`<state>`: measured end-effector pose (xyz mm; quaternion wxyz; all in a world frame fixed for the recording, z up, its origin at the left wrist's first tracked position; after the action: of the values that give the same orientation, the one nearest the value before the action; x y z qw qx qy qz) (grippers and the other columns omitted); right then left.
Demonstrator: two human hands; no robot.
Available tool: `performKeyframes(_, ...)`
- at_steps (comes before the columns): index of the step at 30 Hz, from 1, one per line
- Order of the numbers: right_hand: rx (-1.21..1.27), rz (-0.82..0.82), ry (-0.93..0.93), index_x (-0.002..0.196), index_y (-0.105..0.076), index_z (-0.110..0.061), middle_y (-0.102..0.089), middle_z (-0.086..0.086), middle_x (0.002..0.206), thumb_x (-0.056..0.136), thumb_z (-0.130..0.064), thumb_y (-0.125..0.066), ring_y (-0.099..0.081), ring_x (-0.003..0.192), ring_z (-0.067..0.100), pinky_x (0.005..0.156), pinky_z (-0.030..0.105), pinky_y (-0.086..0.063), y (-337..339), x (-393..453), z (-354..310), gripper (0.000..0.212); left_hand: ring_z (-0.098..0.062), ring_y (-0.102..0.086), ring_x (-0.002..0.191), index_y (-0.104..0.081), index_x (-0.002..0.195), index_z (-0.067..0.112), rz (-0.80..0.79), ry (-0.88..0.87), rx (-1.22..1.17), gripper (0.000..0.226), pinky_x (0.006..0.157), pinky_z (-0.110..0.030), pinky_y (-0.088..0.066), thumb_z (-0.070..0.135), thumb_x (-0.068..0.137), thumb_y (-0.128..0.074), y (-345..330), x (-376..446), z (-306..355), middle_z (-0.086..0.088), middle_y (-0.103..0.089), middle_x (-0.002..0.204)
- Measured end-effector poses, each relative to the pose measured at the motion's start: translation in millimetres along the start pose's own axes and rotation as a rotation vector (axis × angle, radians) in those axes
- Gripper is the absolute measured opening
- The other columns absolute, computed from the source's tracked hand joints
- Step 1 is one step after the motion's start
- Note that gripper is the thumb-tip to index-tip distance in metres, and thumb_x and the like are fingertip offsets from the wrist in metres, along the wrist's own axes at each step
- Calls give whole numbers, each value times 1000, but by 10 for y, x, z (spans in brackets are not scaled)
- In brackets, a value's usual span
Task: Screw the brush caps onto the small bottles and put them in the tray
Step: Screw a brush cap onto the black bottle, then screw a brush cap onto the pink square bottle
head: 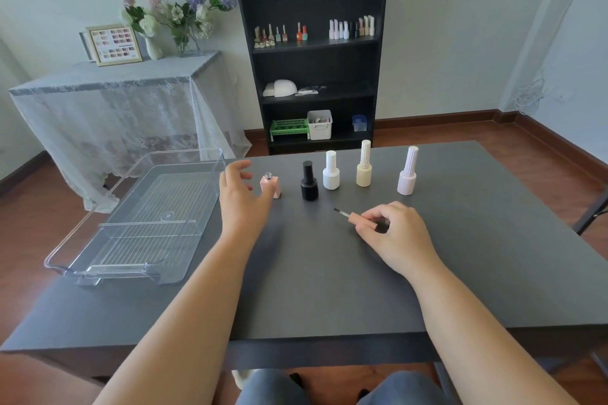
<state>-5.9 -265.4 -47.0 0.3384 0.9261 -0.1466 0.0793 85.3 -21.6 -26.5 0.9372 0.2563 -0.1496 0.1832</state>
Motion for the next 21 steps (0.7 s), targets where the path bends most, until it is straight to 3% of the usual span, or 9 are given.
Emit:
performKeyframes(3, 36, 0, -23, 82, -70, -29, -65, -10, 83, 79, -25, -71, -59, 83, 10, 66, 17, -43, 7, -20, 12, 5, -24, -44, 127, -33, 143, 25, -280, 141, 124, 78, 106, -45, -39, 27, 79, -78, -75, 152, -119, -1, -43, 141)
performKeyframes(5, 125, 14, -62, 82, -68, -32, -68, -12, 78, 78, -23, -72, -59, 69, 0, 57, 7, -41, 19, -30, 29, 10, -28, -42, 129, -39, 141, 25, -381, 134, 222, 71, 109, -48, -36, 29, 81, -76, -124, 199, -161, -3, -48, 141)
performKeyframes(8, 240, 56, -78, 82, -69, -31, -67, -11, 73, 77, -19, -73, -55, 59, -5, 54, 3, -40, 36, -40, 44, 13, -26, -52, 113, -55, 121, 24, -359, 57, 228, 41, 97, -43, -46, 29, 84, -72, -124, 189, -175, -3, -62, 123)
performKeyframes(11, 356, 73, -78, 84, -70, -35, -65, -11, 74, 76, -19, -74, -55, 60, -3, 55, 5, -42, 69, -53, 56, 18, -18, -57, 98, -59, 107, 27, -278, -32, 156, 25, 82, -29, -47, 25, 85, -71, -48, 24, -163, 3, -61, 110)
performKeyframes(14, 514, 76, -50, 88, -71, -40, -67, -14, 78, 76, -19, -76, -55, 66, 0, 63, 9, -45, 107, -69, 68, 24, -8, -58, 93, -64, 103, 33, -203, -168, 28, 21, 83, -22, -47, 24, 85, -71, 63, -266, -106, 8, -56, 102)
performKeyframes(18, 623, 24, 16, 99, -72, -35, -75, 3, 100, 77, -28, -73, -58, 80, 13, 80, 27, -49, 84, -98, 5, 23, 3, -50, 88, -70, 107, 30, -172, -425, 84, 26, 74, -3, -36, 21, 83, -73, 166, -642, 16, 10, -47, 94)
performKeyframes(21, 573, -13, 70, 98, -72, -40, -75, -12, 92, 78, -33, -72, -55, 73, 7, 74, 19, -47, 43, -117, -47, 21, -4, -47, 82, -71, 110, 24, -205, -513, 135, 29, 68, -4, -36, 14, 83, -74, 181, -757, 99, 6, -46, 95)
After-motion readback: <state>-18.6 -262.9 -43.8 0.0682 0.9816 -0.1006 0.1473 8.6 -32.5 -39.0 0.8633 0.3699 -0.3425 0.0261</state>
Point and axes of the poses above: each hand's wrist, its own x-axis towards the middle knuckle, its own y-axis out of the back of the hand, z = x × y, the point moved 2 cm from there along x, towards the middle knuckle
